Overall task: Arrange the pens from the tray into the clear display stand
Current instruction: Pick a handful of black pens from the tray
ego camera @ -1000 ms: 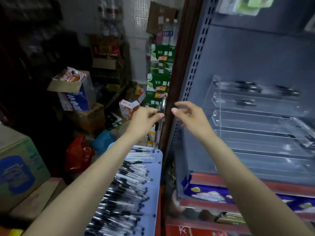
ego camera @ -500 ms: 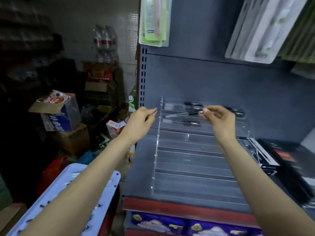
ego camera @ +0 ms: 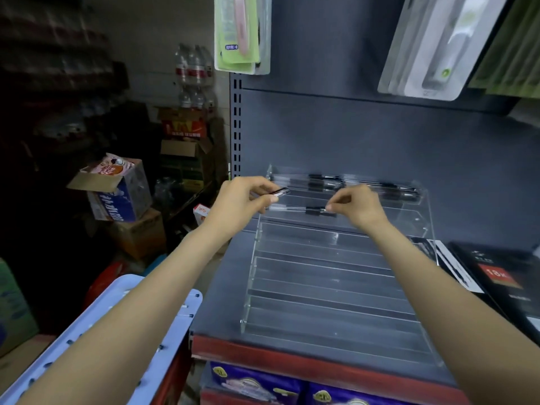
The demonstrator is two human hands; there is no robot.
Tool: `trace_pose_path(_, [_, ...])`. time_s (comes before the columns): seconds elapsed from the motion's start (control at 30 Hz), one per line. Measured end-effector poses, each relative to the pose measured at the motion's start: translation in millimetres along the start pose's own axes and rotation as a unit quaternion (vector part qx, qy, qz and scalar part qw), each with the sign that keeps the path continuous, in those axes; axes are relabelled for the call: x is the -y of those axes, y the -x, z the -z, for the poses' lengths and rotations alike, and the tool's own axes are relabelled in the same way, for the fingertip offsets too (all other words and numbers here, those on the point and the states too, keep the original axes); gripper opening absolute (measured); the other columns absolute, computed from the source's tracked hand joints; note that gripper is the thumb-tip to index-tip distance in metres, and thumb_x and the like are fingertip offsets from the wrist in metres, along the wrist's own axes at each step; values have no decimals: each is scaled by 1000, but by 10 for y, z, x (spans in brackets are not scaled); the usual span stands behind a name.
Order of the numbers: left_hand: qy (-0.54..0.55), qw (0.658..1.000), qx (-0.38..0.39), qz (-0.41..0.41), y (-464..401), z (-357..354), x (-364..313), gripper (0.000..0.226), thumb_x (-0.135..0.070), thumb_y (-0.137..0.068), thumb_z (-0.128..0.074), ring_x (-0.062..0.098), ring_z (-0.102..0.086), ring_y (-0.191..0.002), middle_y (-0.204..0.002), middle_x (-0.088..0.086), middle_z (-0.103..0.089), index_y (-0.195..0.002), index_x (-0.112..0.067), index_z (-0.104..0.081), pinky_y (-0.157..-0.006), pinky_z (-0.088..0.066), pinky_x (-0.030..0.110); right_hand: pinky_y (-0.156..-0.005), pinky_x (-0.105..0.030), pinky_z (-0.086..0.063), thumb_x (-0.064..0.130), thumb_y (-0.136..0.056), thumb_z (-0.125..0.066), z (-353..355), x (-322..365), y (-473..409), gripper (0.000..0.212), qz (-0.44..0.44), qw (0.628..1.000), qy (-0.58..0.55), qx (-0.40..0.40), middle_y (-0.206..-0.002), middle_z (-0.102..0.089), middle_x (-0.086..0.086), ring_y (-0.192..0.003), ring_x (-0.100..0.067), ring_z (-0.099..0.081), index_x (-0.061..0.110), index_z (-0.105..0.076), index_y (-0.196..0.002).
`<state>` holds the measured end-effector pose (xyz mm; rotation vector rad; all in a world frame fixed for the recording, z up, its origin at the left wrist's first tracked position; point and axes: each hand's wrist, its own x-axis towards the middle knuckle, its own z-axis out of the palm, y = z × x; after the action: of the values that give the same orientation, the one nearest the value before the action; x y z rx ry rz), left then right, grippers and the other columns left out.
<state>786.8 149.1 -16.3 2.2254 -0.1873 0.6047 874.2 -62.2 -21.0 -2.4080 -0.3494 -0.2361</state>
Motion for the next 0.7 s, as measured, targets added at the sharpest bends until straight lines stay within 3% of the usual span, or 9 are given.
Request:
trace_pose_path(0.2, [-61,997,31,-21,-3,-74,-6,33,-8,-88,-59,10,-60,-90,-99,-2,-60,-117,-22,-65,-86,-44,17,-56,-7,-39,7,-77,-73,87,66,-115,7,-4,996,48,81,-69,-67,0,-75,-9,-58,9,-76,-83])
trace_pose_path(0.3, [-48,998,31,2,-24,-131,-32,28,-11,-87,-63,9,-63,-91,-98,-2,-66,-114,-18,-66,-85,-48,17,-72,-19,-41,8,-78,-72,91,72,-150,8,1,991,69,113,-78,-69,-1,-79,-9,-58,9,-76,-85])
trace_pose_path(0.43, [-20,999,13,28,-79,-161,-61,16,-16,-83,-68,8,-65,-82,-88,-2,-67,-100,-15,-68,-76,-49,12,-75,-27,-50,17,-86,-66,79,86,-60,10,33,997,-67,11,-72,-66,-4,-70,-15,-60,11,-72,-81])
trace_pose_path(0.53, [-14,999,24,18,-109,-203,-94,12,-16,-82,-69,3,-64,-75,-82,-4,-68,-95,-15,-69,-71,-47,8,-67,-17,-53,15,-88,-63,90,176,98,10,66,967,-242,37,-77,-67,-7,-65,-12,-61,8,-69,-91])
trace_pose_path(0.6, [-14,999,34,7,-124,-261,-128,11,-15,-82,-70,1,-63,-75,-81,-4,-68,-93,-16,-70,-68,-44,2,-70,-17,-53,9,-84,-66,81,192,178,8,102,959,-256,66,-77,-68,-5,-67,-10,-63,10,-70,-91])
trace_pose_path(0.7, [-28,999,23,-8,-142,-292,-146,16,-17,-82,-70,1,-61,-81,-92,-4,-69,-98,-15,-68,-76,-44,2,-71,-14,-52,2,-79,-70,97,123,180,14,108,960,-257,32,-67,-69,9,-64,-2,-63,16,-71,-79])
